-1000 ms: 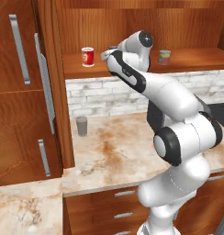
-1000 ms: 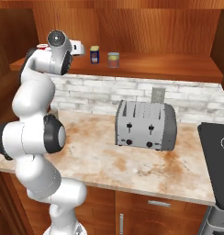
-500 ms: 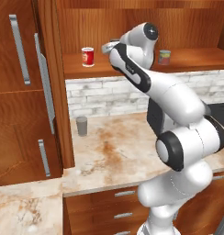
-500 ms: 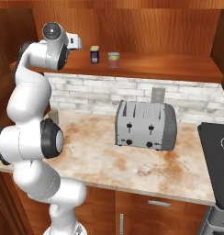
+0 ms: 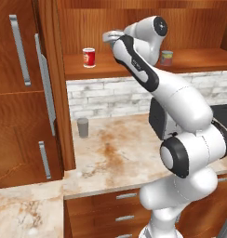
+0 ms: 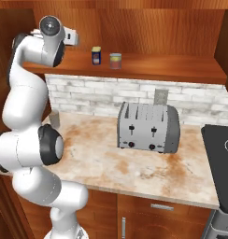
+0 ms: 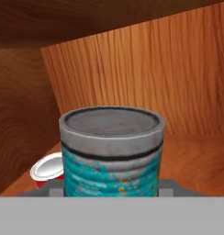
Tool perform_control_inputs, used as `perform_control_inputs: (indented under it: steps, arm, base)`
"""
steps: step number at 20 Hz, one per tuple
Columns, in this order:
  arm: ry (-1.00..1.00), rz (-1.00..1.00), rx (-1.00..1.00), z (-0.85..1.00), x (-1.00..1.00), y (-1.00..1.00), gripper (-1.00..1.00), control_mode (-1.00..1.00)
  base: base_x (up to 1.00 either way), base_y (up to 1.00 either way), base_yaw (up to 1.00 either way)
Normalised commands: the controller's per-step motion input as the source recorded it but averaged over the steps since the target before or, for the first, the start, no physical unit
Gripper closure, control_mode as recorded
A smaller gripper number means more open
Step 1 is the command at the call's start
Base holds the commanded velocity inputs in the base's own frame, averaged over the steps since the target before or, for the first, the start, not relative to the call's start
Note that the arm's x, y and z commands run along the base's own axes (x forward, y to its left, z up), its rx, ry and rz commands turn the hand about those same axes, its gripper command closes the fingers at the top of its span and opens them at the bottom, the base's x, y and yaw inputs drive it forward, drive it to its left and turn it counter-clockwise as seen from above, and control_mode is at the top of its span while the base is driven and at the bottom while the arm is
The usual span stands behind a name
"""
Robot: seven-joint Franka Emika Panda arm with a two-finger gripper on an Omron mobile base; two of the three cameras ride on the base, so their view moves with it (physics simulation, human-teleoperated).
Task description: Stack two cans on top of the other two cans in the cabinet.
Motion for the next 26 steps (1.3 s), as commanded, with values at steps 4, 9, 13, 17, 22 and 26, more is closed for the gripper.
perform_control_inputs:
  steps: [4,9,13,17,22,26]
  arm:
    - [-0.01,0.00,0.03,0.24,0.01,0.24,1.00,-1.00]
    - [0.00,0.00,0.00,0.13,0.00,0.29,1.00,-1.00]
    - [0.00,0.00,0.00,0.09,0.00,0.32,1.00,-1.00]
    - [-0.02,0.00,-0.01,0.01,0.00,0.33,1.00,-1.00]
    - [-0.04,0.00,-0.03,-0.07,0.11,0.29,1.00,-1.00]
    - [-0.07,0.00,-0.03,-0.08,0.11,0.28,1.00,-1.00]
  base:
    - [0.00,0.00,0.00]
    - [0.00,0.00,0.00]
    - [0.00,0.00,0.00]
    - [0.00,0.00,0.00]
    - [0.00,0.00,0.00]
    - [0.00,0.00,0.00]
